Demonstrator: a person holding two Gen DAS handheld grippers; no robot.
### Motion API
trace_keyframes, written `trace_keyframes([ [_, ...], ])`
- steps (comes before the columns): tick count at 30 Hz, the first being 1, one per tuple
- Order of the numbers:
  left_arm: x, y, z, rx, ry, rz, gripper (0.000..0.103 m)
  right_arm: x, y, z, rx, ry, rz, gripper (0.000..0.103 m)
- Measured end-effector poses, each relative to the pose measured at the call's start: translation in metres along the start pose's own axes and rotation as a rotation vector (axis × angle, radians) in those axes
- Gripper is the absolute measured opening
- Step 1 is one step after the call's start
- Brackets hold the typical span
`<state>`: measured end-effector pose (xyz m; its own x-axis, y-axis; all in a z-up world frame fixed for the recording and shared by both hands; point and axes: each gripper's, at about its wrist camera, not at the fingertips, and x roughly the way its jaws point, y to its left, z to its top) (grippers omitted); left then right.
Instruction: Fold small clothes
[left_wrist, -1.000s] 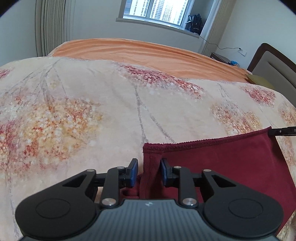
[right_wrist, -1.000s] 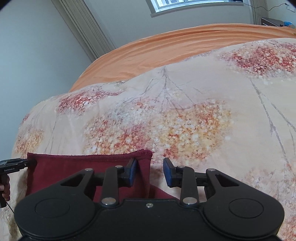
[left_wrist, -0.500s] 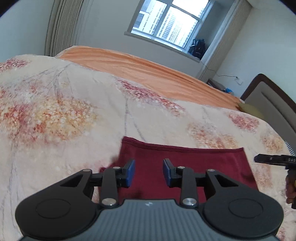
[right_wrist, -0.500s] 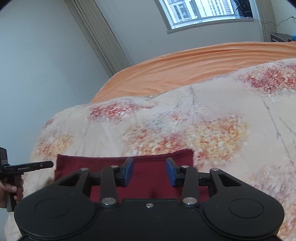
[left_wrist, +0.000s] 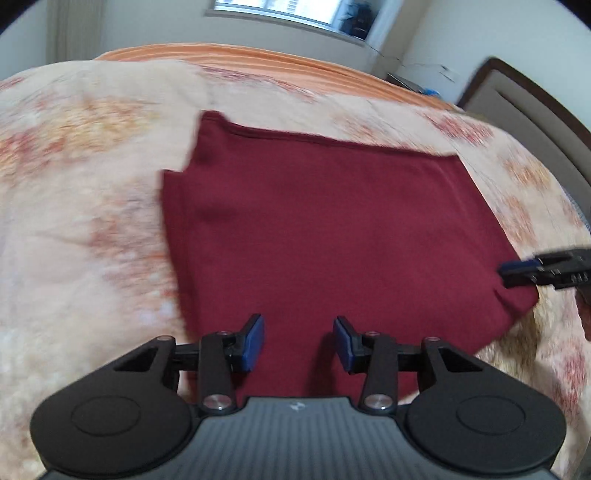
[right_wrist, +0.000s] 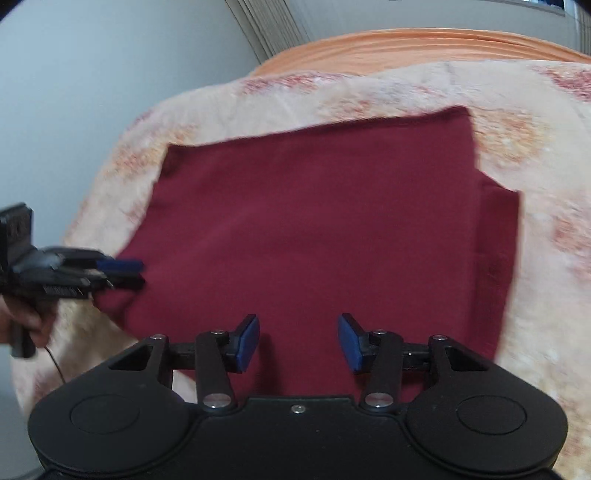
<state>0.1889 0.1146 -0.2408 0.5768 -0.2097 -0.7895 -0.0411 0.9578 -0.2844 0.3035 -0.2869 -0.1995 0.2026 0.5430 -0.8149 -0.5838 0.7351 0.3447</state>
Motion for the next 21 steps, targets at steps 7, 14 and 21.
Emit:
trace_keyframes([
  [7,-0.008,0.007,0.045,-0.023,-0.108,-0.069,0.066,-0.044,-0.006,-0.006,0.041,-0.072,-0.027,0.056],
  [14,0.060,0.018,0.119,0.035,-0.107,0.016,0.075,-0.051,0.033,-0.023,0.064,-0.071,0.030,0.060],
  [21,0.035,0.060,0.097,-0.123,-0.174,0.014,0.093,-0.041,0.061,-0.048,0.101,-0.024,0.039,0.063],
])
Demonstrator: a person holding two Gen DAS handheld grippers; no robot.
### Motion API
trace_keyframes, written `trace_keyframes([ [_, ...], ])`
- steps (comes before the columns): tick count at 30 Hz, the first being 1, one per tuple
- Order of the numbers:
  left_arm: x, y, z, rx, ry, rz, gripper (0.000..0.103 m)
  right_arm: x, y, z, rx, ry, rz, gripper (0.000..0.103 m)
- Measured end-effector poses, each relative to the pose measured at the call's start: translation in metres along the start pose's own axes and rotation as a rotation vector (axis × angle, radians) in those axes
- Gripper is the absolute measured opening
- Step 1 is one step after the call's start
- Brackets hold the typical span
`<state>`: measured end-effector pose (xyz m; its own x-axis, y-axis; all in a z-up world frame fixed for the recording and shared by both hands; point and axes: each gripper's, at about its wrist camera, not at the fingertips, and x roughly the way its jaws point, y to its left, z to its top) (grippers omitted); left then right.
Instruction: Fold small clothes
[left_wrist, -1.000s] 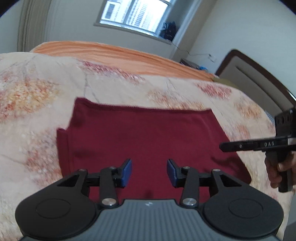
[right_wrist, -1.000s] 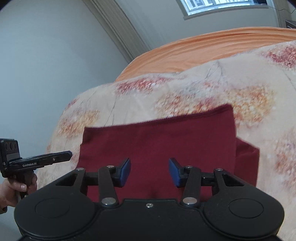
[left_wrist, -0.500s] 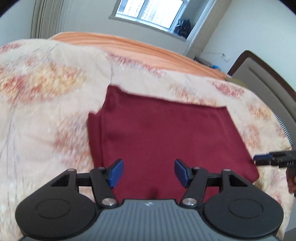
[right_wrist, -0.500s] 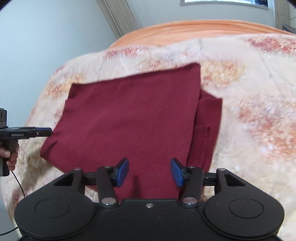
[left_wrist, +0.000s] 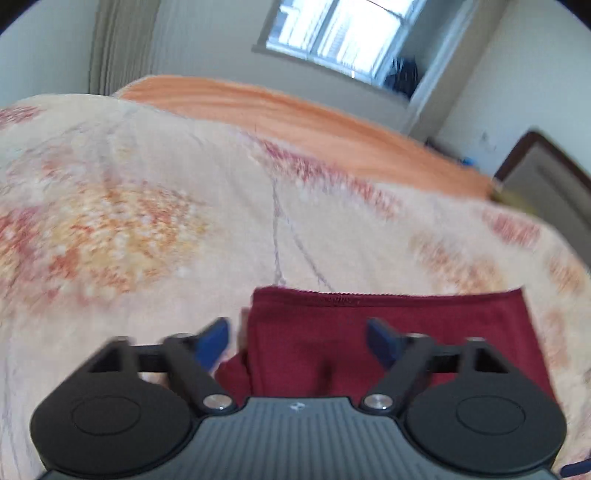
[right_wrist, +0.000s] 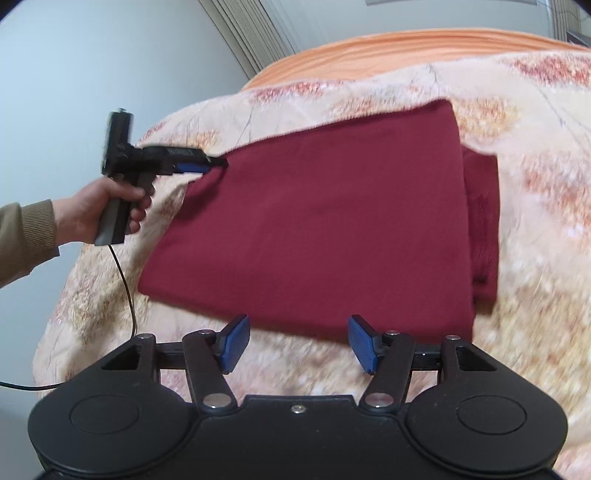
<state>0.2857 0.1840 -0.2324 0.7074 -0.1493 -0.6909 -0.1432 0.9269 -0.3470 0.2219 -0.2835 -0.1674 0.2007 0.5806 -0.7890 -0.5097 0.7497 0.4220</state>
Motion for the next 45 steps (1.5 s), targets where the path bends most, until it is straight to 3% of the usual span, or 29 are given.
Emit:
trace_keyframes([
  [5,-0.026,0.024,-0.039,-0.017,0.106,-0.110,0.091,0.019,0.015,0.000,0.026,0.021,0.023,0.065],
  [9,-0.023,0.037,-0.069,-0.041,0.185,-0.128,0.086,0.036,0.034,0.013,0.004,0.016,0.045,0.065],
  [16,-0.009,0.058,-0.076,-0.181,0.177,-0.275,0.084,0.053,0.067,0.035,-0.034,0.006,0.048,0.065],
  [26,0.021,0.046,-0.076,-0.130,0.190,-0.338,0.083,0.049,0.090,0.032,-0.009,-0.023,-0.027,0.065],
  [29,0.023,0.043,-0.077,-0.131,0.186,-0.341,0.085,0.052,0.095,0.034,-0.020,-0.043,-0.090,0.066],
  [31,0.021,0.044,-0.078,-0.124,0.182,-0.347,0.085,0.064,0.099,0.046,-0.088,-0.062,-0.188,0.072],
  [38,0.009,0.045,-0.083,-0.119,0.191,-0.332,0.085,0.143,0.070,0.145,-0.218,-0.080,-0.457,0.074],
  [42,0.007,0.043,-0.084,-0.124,0.192,-0.312,0.085,0.171,0.059,0.181,-0.278,-0.106,-0.502,0.074],
  [45,0.009,0.040,-0.083,-0.123,0.195,-0.298,0.085,0.190,0.048,0.194,-0.295,-0.065,-0.502,0.075],
])
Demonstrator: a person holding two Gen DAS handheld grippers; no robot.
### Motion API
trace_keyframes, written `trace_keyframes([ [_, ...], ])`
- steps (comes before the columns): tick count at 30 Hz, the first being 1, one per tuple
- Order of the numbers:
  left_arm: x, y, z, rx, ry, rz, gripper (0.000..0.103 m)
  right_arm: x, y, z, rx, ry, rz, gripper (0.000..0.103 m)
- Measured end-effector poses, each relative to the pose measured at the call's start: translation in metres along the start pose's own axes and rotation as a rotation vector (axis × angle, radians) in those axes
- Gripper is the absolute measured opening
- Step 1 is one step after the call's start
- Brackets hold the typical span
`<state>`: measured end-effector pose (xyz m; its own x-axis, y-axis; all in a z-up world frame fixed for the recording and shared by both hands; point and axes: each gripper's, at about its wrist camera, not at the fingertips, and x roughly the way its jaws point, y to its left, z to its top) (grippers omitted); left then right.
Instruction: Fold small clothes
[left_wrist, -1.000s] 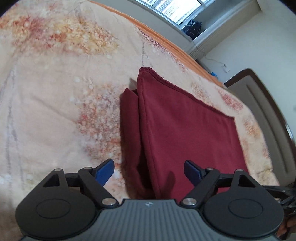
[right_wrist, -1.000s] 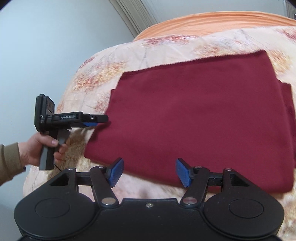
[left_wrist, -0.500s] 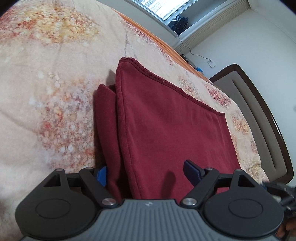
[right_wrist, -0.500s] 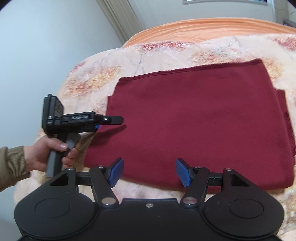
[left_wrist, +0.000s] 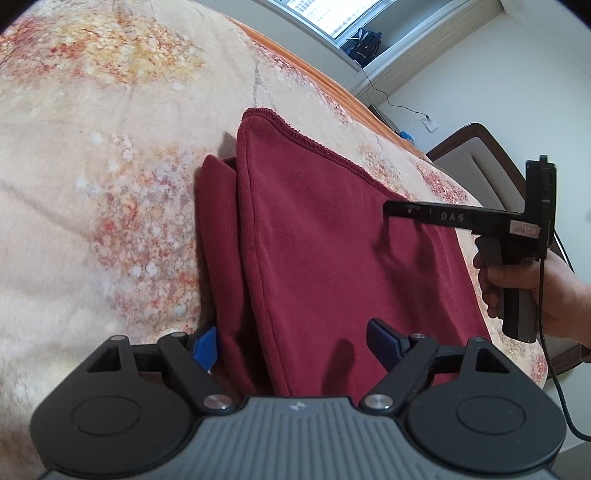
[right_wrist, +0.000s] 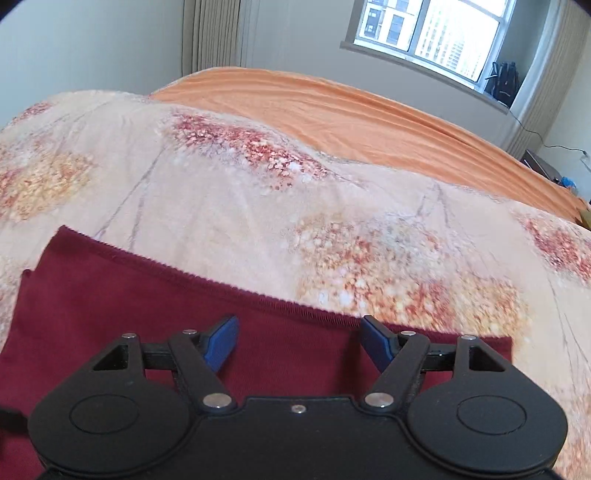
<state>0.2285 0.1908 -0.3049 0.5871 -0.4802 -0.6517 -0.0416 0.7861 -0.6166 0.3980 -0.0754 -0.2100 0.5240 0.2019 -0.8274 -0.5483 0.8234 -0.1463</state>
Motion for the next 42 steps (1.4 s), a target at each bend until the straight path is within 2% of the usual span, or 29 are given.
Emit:
trace_keyframes([
  [4,0.006,-0.005,0.002,0.011,0.010,0.008,0.088,-0.004,0.009,-0.022,-0.042,0.062,0.000,0.076],
  [9,0.017,-0.013,0.006,0.022,0.017,0.004,0.092,-0.051,0.030,-0.084,-0.085,0.071,0.042,0.077],
  [13,0.024,-0.016,0.010,0.027,0.018,0.004,0.095,-0.086,0.041,-0.131,-0.055,0.081,0.047,0.077],
  [17,0.031,-0.019,0.012,0.034,0.022,0.008,0.096,-0.108,0.044,-0.156,-0.014,0.095,0.047,0.080],
  [25,0.040,-0.022,0.016,0.018,0.011,0.004,0.096,-0.125,0.040,-0.158,0.056,0.069,0.069,0.081],
  [42,0.020,-0.004,0.014,-0.014,-0.005,-0.003,0.075,-0.130,0.041,-0.138,0.058,0.048,0.099,0.081],
])
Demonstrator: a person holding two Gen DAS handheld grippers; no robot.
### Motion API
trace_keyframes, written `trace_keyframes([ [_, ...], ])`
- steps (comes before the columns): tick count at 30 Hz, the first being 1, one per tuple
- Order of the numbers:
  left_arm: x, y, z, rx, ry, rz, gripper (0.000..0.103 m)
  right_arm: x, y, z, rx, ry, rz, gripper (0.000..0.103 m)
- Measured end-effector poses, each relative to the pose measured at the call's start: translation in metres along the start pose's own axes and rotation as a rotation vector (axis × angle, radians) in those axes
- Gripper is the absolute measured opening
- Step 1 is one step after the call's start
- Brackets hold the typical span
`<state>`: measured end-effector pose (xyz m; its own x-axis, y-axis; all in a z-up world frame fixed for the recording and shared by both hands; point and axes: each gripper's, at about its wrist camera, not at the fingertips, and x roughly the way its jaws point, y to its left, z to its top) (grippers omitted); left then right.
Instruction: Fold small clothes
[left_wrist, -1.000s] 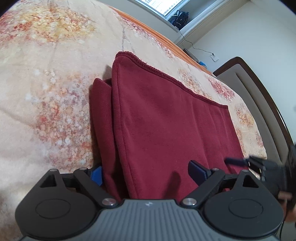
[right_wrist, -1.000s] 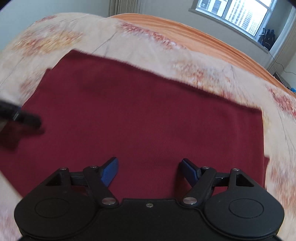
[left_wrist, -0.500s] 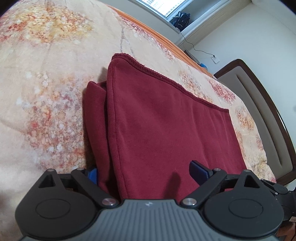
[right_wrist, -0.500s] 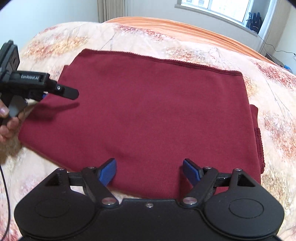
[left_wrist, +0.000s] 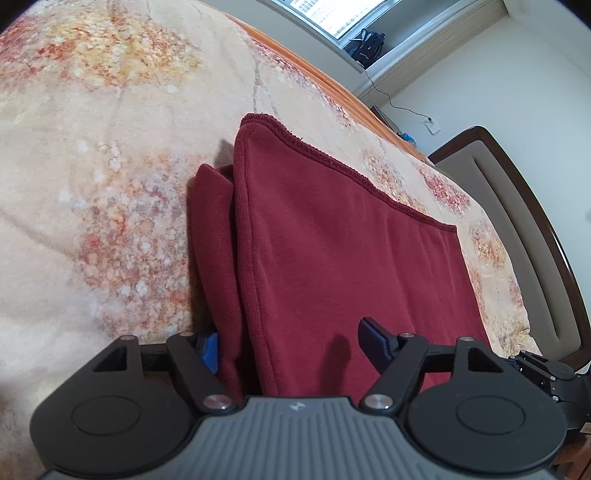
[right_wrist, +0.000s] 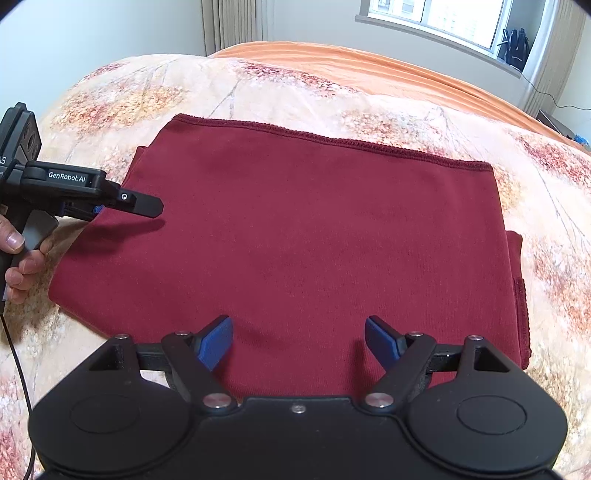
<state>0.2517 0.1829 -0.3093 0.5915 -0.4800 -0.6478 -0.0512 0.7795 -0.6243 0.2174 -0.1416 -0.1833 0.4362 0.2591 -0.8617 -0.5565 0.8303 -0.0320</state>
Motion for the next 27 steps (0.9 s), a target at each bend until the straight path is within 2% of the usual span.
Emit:
trace_keyframes([
  [7,-0.006,0.001,-0.001,0.015,0.004,0.012,0.065,0.000,0.000,0.002,0.003,-0.001,0.006,0.081],
  [9,-0.008,-0.001,-0.002,0.025,0.003,0.019,0.059,0.000,0.000,0.002,0.003,-0.002,0.007,0.081],
  [14,-0.017,-0.002,-0.003,0.027,-0.011,0.049,0.034,0.001,-0.002,0.004,0.012,-0.005,0.009,0.081],
  [17,-0.023,0.000,-0.004,0.011,-0.021,0.049,0.026,0.001,-0.004,0.005,0.019,-0.015,0.011,0.081],
  [27,-0.040,-0.030,0.001,0.046,-0.039,0.129,0.017,-0.006,-0.019,0.005,0.048,-0.046,0.042,0.081],
])
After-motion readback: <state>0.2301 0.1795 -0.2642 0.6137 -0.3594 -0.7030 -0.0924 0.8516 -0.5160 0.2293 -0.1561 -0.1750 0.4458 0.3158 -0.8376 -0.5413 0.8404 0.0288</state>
